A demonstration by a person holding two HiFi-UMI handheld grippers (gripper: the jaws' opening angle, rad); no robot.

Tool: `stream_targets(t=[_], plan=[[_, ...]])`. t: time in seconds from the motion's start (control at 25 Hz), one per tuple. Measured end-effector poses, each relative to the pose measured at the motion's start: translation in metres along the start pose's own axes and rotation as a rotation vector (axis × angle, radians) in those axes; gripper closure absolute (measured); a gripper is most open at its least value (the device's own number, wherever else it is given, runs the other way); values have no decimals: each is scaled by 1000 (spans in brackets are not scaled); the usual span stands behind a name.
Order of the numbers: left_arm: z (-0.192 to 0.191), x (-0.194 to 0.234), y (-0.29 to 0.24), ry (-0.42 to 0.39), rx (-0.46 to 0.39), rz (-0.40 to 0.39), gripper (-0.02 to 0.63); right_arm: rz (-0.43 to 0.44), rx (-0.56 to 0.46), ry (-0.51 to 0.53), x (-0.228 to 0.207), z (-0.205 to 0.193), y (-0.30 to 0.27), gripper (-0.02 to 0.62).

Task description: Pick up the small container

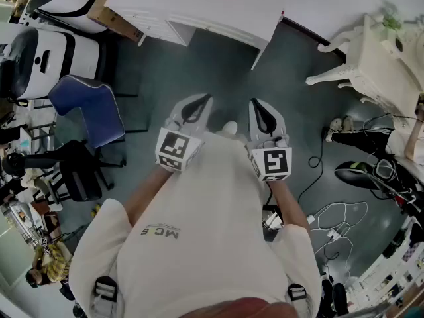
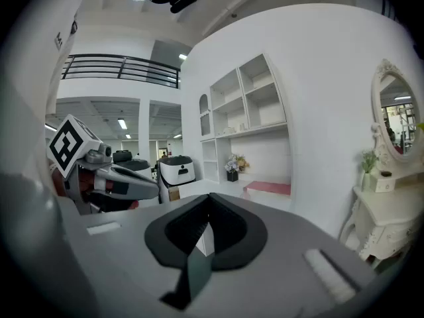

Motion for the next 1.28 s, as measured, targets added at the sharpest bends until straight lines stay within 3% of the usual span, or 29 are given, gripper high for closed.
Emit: stream_targets(t=[0.8, 1.04, 1.28], plan=[[1, 12, -21, 39, 43, -15, 606, -12, 25, -43, -10, -18, -8, 600], [16, 50, -44, 78, 34, 4, 606, -41, 65, -31, -26, -20, -52, 600], [42, 112, -101, 105, 45, 3, 606, -50, 138, 14, -65, -19, -130, 600]])
Point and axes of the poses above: the fingertips, and each gripper's own axes: y backward along the fingers, x to its left, z out of its top, the point moved 7 cm from there along y, backward along the fingers, and after that the axes turned 13 degrees about y, right-handed, at the moved point
